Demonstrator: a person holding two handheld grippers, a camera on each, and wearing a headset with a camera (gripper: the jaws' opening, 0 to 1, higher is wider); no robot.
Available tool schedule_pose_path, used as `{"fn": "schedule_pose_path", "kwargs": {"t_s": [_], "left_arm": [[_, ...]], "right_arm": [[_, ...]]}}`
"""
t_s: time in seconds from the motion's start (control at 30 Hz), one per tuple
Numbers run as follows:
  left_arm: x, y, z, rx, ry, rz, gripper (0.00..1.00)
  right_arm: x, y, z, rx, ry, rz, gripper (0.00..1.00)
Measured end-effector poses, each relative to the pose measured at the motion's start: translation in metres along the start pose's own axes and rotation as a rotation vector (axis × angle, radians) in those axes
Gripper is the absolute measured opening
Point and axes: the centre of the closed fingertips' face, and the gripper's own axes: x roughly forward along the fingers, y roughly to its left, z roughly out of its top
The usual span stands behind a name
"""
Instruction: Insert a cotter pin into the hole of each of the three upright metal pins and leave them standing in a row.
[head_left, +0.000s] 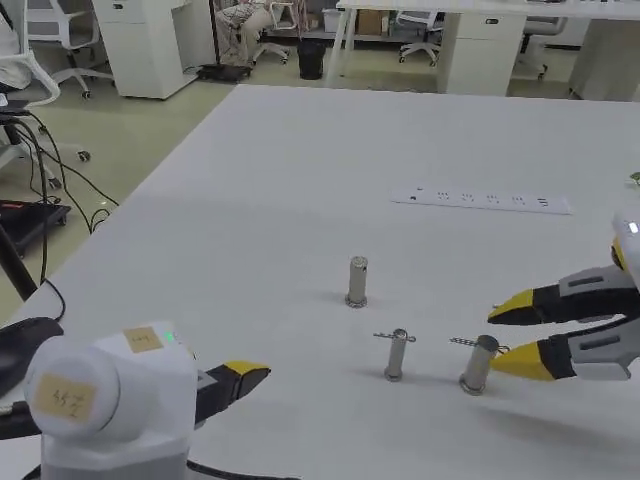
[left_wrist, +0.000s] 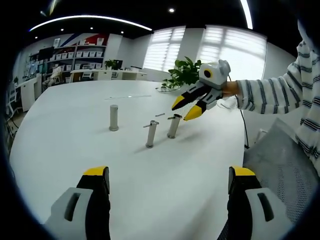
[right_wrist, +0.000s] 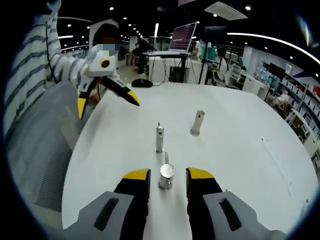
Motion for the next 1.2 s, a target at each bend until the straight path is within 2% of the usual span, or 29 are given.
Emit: {"fn": "schedule_pose_path", "kwargs": {"t_s": [0.23,0.37,0.47,0.57,0.67,0.87,1.03,1.2], "left_arm": [[0.000,-0.001,0.001,0.006,-0.001,-0.003,0.99],[-0.002,-0.002,0.002,0.009,0.000,-0.004,0.99],[-0.003,-0.001,0.002,0.009,0.002,-0.002,0.99],[-0.005,-0.001,0.002,0.015,0.008,-0.002,0.99],[-0.006,0.000,0.002,0.003,0.019,-0.003,0.99],[-0.008,0.001,0.005,-0.003,0.011,0.002,0.99],[-0.008,0.000,0.008,-0.004,0.006,0.005,0.99],[-0.008,-0.001,0.005,-0.002,0.022,0.002,0.99]], "right_arm": [[-0.011,0.010,0.011,0.064,-0.071,-0.057,0.38],[-0.018,0.016,0.016,0.125,-0.122,-0.097,0.40],[-0.023,0.021,0.013,0.154,-0.131,-0.115,0.41],[-0.029,0.025,0.009,0.194,-0.143,-0.140,0.48],[-0.037,0.027,0.003,0.208,-0.136,-0.180,0.49],[-0.055,0.036,-0.004,0.260,-0.158,-0.231,0.55],[-0.065,0.043,-0.010,0.312,-0.168,-0.255,0.65],[-0.068,0.050,-0.017,0.347,-0.169,-0.272,0.72]]}}
